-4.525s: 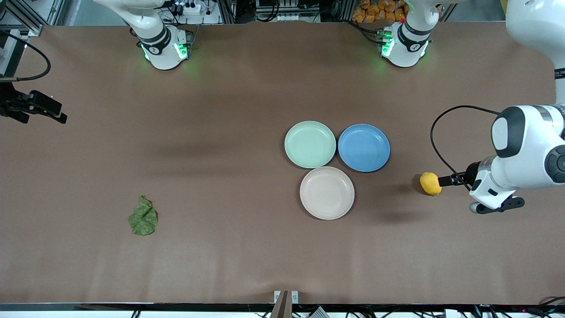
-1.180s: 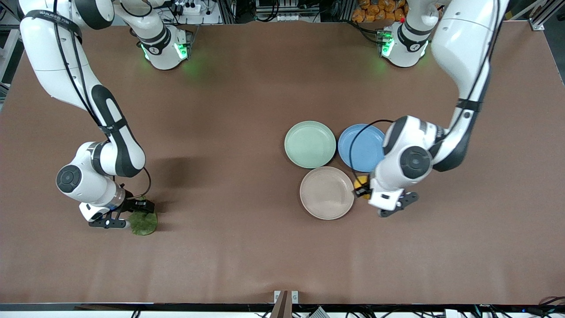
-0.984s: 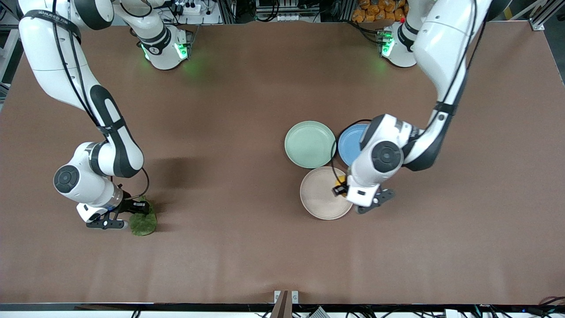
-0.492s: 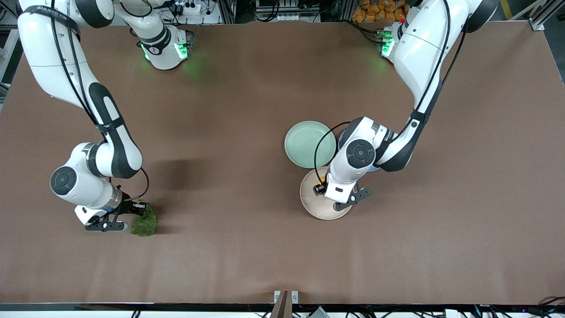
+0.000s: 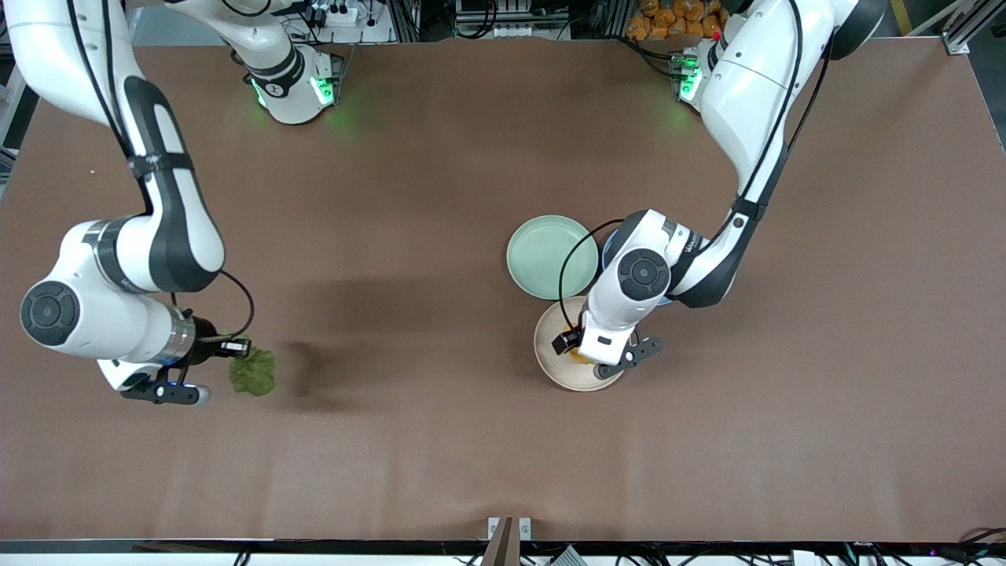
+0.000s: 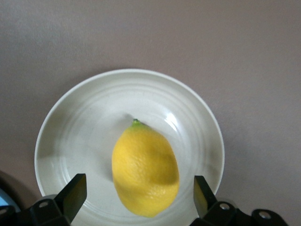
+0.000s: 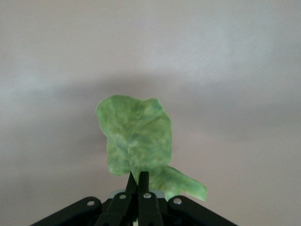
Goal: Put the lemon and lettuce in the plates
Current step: 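Release the lemon onto the cream plate while the right gripper lifts lettuce, then carry the lettuce over the green plate while the left gripper withdraws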
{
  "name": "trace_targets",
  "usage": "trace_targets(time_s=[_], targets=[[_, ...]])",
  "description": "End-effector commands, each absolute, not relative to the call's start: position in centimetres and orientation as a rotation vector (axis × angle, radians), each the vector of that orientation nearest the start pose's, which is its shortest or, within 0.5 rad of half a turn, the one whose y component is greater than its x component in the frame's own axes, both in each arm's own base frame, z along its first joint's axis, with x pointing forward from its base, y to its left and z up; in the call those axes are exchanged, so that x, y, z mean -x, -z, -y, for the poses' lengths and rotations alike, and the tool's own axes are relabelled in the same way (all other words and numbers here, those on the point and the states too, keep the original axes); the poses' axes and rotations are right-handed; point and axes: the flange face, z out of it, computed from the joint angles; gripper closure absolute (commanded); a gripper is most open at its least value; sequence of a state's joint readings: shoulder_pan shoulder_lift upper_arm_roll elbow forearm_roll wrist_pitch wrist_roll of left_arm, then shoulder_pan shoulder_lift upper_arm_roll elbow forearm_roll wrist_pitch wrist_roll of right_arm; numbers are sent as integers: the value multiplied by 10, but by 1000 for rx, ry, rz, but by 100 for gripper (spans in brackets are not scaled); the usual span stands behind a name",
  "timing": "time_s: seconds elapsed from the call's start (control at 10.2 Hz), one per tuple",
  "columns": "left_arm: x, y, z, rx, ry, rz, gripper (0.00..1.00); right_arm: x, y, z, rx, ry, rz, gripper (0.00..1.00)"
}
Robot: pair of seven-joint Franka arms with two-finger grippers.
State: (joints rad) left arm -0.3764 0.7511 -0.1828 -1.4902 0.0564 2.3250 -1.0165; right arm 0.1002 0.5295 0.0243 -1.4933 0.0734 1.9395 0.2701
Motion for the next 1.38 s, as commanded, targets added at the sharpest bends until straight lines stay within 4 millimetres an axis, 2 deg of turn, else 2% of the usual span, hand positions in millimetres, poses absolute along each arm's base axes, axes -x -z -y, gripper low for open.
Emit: trace_targets(time_s=[0.0, 0.2, 0.3, 0.39, 0.59, 0.69, 0.79, 0.89, 0.98, 1.08, 1.28], targets=[[-645, -260, 330, 3140, 78, 843, 0, -662, -358, -206, 3061, -183, -457, 100], [-663, -280, 289, 3119, 101, 889, 0, -632, -370, -297, 3036, -172, -570, 100], [-670, -293, 264, 3109, 85, 862, 0, -617, -376, -336, 3018, -164, -602, 100], [-676, -302, 233, 3098, 50, 801, 0, -598, -372, -374, 2999, -174, -643, 100], [-680, -307, 182, 3079, -47, 709, 0, -566, -366, -437, 2957, -125, -676, 100], [-678, -312, 160, 3080, -68, 687, 0, -547, -355, -465, 2958, -123, -680, 100], [-674, -315, 132, 3076, -81, 684, 0, -532, -344, -490, 2940, -98, -689, 100], [-662, -324, 115, 3097, -94, 590, 0, -518, -332, -513, 2915, -67, -698, 100], [-651, -325, 112, 3121, -128, 555, 0, -506, -318, -530, 2906, -54, -701, 100], [-637, -327, 107, 3106, -142, 520, 0, -496, -312, -544, 2875, -24, -716, 100], [-602, -351, 87, 3126, -147, 391, 0, -485, -296, -565, 2800, 11, -766, 100]])
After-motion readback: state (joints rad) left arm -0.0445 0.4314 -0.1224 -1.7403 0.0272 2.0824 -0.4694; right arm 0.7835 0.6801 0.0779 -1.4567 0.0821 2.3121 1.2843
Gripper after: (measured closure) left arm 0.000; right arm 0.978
